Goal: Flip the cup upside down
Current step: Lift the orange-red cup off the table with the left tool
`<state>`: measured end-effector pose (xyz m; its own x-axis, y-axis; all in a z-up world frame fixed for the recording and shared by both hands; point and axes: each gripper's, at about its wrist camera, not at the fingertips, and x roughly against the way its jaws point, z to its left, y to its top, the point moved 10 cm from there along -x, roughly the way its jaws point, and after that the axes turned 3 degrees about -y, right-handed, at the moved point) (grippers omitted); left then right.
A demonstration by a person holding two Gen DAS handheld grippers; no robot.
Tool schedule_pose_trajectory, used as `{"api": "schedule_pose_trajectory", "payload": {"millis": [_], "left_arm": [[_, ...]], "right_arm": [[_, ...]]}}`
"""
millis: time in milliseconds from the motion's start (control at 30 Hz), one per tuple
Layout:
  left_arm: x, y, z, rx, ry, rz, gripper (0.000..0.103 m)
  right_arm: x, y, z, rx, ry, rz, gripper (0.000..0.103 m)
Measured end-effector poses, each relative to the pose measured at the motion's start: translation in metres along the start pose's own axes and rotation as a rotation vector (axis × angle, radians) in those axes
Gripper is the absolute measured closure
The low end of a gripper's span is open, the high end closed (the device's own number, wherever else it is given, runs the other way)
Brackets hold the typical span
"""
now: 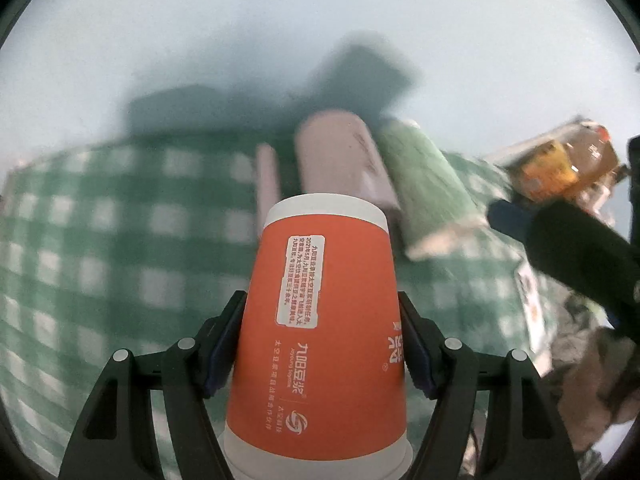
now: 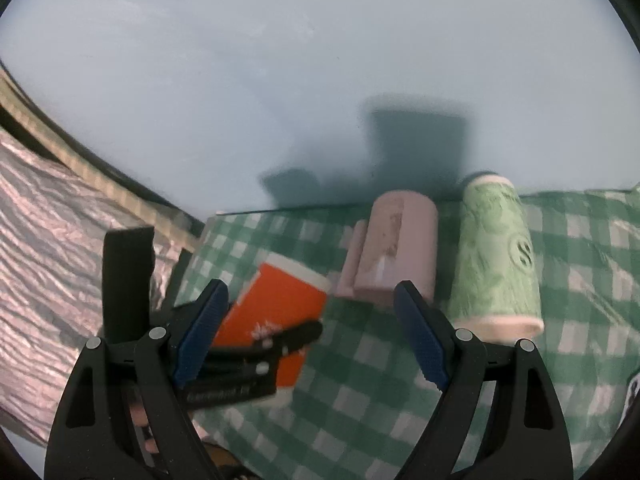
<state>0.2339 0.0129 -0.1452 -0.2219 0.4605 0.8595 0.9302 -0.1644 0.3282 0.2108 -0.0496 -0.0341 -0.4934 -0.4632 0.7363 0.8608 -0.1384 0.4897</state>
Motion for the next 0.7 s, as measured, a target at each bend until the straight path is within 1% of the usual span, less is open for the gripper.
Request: {"api": "schedule_pose_trajectory", "payload": {"millis": [100, 200, 267, 300, 333, 367, 400, 567, 633, 700], "left_arm": [[-0.002, -0.020, 0.002, 0.014, -0.028, 0.008, 0.030], [-0.001, -0.029, 0.006, 0.024, -0.042, 0.010, 0.030], [-0.004, -0.045, -0.005, 0.033, -0.045, 0.006, 0.030], [-0.008, -0.041, -0.018, 0.035, -0.039, 0.004, 0.030], [-0.010, -0.045, -0.018, 0.035, -0.036, 0.005, 0.030], [-0.012, -0.053, -0.019, 0.038, -0.037, 0.009, 0.030], [-0.015, -0.069, -0.028, 0.036, -0.034, 0.015, 0.030], [-0.041, -0.091, -0.039, 0.061, -0.040, 0.069, 0.030], [-0.041, -0.099, -0.034, 0.057, -0.032, 0.082, 0.030], [-0.043, -0.099, -0.035, 0.062, -0.034, 0.086, 0.029]], "right_arm": [[0.008, -0.018, -0.005, -0.001, 0.000, -0.002, 0.018], [0.013, -0.034, -0.015, -0.004, -0.014, -0.010, 0.018], [0.015, -0.045, -0.021, -0.008, -0.021, -0.014, 0.018], [0.015, -0.051, -0.022, -0.012, -0.023, -0.011, 0.018], [0.014, -0.055, -0.025, -0.019, -0.023, -0.008, 0.018], [0.014, -0.060, -0.029, -0.030, -0.026, -0.003, 0.018], [0.013, -0.066, -0.033, -0.039, -0.029, 0.003, 0.018], [0.005, -0.090, -0.052, -0.090, -0.026, 0.037, 0.018], [0.001, -0.097, -0.059, -0.115, -0.025, 0.052, 0.018], [-0.001, -0.102, -0.062, -0.126, -0.022, 0.062, 0.018]]}}
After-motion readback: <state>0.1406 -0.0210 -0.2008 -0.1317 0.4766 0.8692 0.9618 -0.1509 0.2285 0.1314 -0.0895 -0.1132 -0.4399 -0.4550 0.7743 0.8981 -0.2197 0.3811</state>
